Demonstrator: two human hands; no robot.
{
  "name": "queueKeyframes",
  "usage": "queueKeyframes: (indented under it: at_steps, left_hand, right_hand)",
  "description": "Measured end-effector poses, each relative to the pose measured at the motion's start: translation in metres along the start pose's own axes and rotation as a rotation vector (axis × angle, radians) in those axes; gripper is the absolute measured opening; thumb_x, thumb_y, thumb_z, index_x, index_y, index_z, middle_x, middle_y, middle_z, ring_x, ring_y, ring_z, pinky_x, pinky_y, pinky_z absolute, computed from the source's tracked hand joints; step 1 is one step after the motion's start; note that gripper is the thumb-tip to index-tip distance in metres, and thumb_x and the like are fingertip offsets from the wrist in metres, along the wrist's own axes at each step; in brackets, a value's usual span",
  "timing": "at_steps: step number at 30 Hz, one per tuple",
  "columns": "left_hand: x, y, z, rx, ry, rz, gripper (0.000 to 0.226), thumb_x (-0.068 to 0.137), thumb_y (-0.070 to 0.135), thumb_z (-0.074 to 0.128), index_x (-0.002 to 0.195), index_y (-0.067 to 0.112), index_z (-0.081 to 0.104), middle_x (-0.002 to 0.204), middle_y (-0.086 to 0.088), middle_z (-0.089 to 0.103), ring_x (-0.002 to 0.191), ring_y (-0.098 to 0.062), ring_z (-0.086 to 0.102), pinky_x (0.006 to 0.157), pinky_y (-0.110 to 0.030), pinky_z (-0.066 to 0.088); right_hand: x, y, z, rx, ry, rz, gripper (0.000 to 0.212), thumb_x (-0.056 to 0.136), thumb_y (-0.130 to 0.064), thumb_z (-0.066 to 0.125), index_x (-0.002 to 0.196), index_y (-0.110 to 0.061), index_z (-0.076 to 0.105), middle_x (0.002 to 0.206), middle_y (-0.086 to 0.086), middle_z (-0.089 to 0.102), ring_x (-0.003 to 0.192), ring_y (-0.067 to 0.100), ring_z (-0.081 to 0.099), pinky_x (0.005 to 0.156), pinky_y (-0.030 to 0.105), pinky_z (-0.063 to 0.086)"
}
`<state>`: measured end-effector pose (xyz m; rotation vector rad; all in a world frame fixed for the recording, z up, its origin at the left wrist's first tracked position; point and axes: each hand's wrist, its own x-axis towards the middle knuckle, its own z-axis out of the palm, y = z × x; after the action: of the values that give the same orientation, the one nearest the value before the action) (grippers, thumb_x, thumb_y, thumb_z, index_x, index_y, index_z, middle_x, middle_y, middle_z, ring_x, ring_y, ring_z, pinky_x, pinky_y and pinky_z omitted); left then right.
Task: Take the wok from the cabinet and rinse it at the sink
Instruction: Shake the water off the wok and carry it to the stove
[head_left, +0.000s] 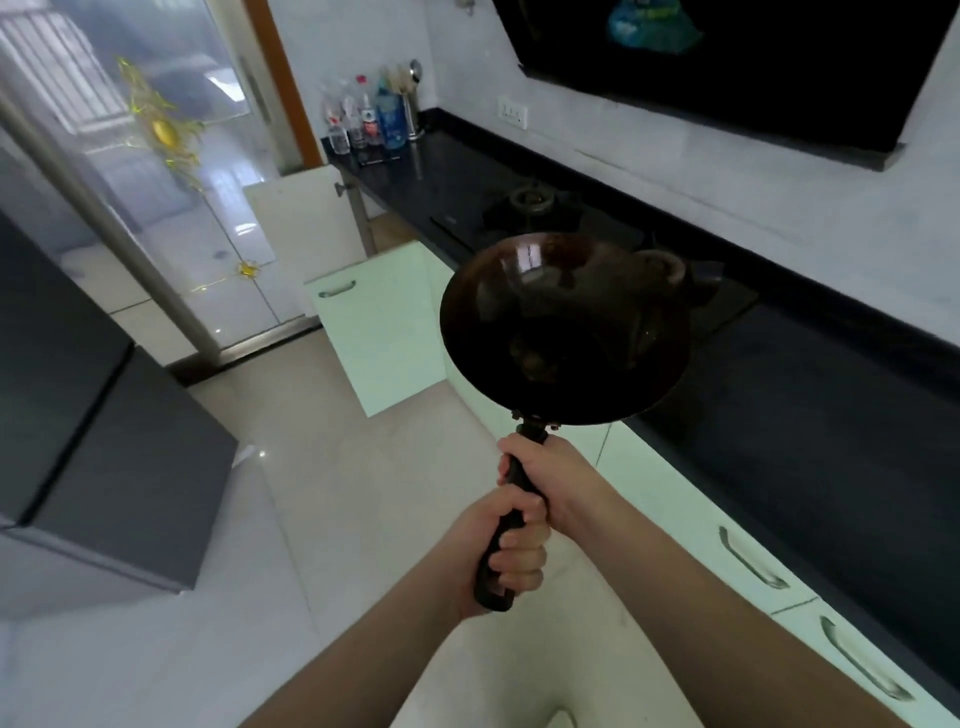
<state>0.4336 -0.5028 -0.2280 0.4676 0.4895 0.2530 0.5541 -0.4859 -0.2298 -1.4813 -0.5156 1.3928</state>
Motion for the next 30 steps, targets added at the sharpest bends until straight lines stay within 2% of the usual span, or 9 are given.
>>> queueKeyframes:
  at_steps: [8, 15, 19, 24, 30]
  left_hand:
    - [0.005, 0.058, -0.04, -0.095, 0.047, 0.108, 0.021, 0.085, 0.017, 0.051, 0.064, 0.016, 0.048, 0.04, 0.007, 0.038, 0.026, -0.005, 0.033, 0.03, -0.016, 0.029]
    - [-0.01, 0.129, -0.107, -0.161, 0.044, 0.177, 0.021, 0.085, 0.016, 0.052, 0.064, 0.015, 0.048, 0.04, 0.006, 0.038, 0.027, -0.006, 0.033, 0.029, -0.015, 0.03]
    - [-0.03, 0.183, -0.146, -0.139, 0.059, 0.196, 0.025, 0.082, 0.017, 0.054, 0.057, 0.017, 0.05, 0.04, 0.007, 0.036, 0.027, -0.005, 0.032, 0.029, -0.016, 0.03]
    - [-0.051, 0.247, -0.187, -0.129, 0.083, 0.207, 0.022, 0.082, 0.017, 0.053, 0.061, 0.017, 0.046, 0.04, 0.007, 0.035, 0.027, -0.005, 0.031, 0.029, -0.017, 0.03]
    - [-0.046, 0.308, -0.216, -0.145, 0.075, 0.218, 0.025, 0.084, 0.017, 0.05, 0.06, 0.017, 0.046, 0.04, 0.007, 0.035, 0.027, -0.006, 0.031, 0.03, -0.016, 0.029]
  right_hand:
    - [0.063, -0.024, 0.056, -0.048, -0.123, 0.024, 0.029, 0.084, -0.01, 0.057, 0.055, -0.006, 0.056, 0.049, 0.001, 0.059, 0.045, 0.011, 0.058, 0.046, 0.019, 0.048]
    - [0.123, -0.039, 0.141, -0.107, -0.192, 0.041, 0.028, 0.086, -0.008, 0.056, 0.058, -0.006, 0.055, 0.049, 0.001, 0.058, 0.046, 0.011, 0.057, 0.047, 0.019, 0.049]
    - [0.159, -0.051, 0.203, -0.161, -0.205, 0.045, 0.03, 0.086, -0.01, 0.057, 0.056, -0.007, 0.056, 0.052, 0.001, 0.06, 0.048, 0.012, 0.056, 0.052, 0.023, 0.049]
    - [0.198, -0.069, 0.271, -0.202, -0.203, 0.035, 0.031, 0.086, -0.011, 0.057, 0.055, -0.007, 0.057, 0.053, 0.003, 0.06, 0.052, 0.015, 0.055, 0.056, 0.026, 0.048]
    - [0.246, -0.095, 0.311, -0.242, -0.199, 0.018, 0.031, 0.085, -0.014, 0.058, 0.056, -0.006, 0.059, 0.055, 0.003, 0.062, 0.055, 0.015, 0.057, 0.062, 0.028, 0.049]
